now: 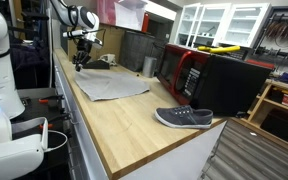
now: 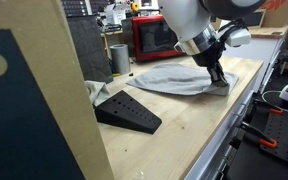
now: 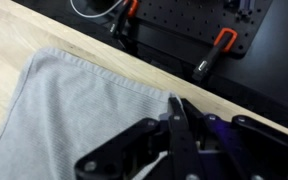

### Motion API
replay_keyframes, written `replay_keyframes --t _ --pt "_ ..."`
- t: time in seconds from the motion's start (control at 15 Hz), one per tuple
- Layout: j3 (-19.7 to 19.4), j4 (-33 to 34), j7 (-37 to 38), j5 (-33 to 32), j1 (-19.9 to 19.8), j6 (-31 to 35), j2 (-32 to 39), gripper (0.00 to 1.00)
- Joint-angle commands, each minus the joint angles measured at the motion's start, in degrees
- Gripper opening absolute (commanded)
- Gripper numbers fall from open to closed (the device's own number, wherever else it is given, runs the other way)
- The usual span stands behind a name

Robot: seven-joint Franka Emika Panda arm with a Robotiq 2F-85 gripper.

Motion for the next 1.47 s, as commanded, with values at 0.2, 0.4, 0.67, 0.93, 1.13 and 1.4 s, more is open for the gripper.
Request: replay_keyframes --t 0.2,0.4,0.67,0.93,1.13,1.4 --pt "-2.48 4.42 -17.02 -7.68 -2.66 -14.74 -3.37 0.02" --pt "-3.16 7.54 -21.54 -12.91 -3.44 -18.54 -2.09 0.02" --pt "-3.16 12.89 -27.36 -19.61 -3.43 -22.05 1.24 0.02" --pt "-2.31 17.16 -32.95 -25.99 -2.73 -23.87 4.58 0.02" --pt "-1.36 19.51 -38.14 -30.43 -1.82 -24.47 6.89 0.02" --pt "0.17 21.22 -45.48 -35.83 -0.82 -24.03 8.79 0.02"
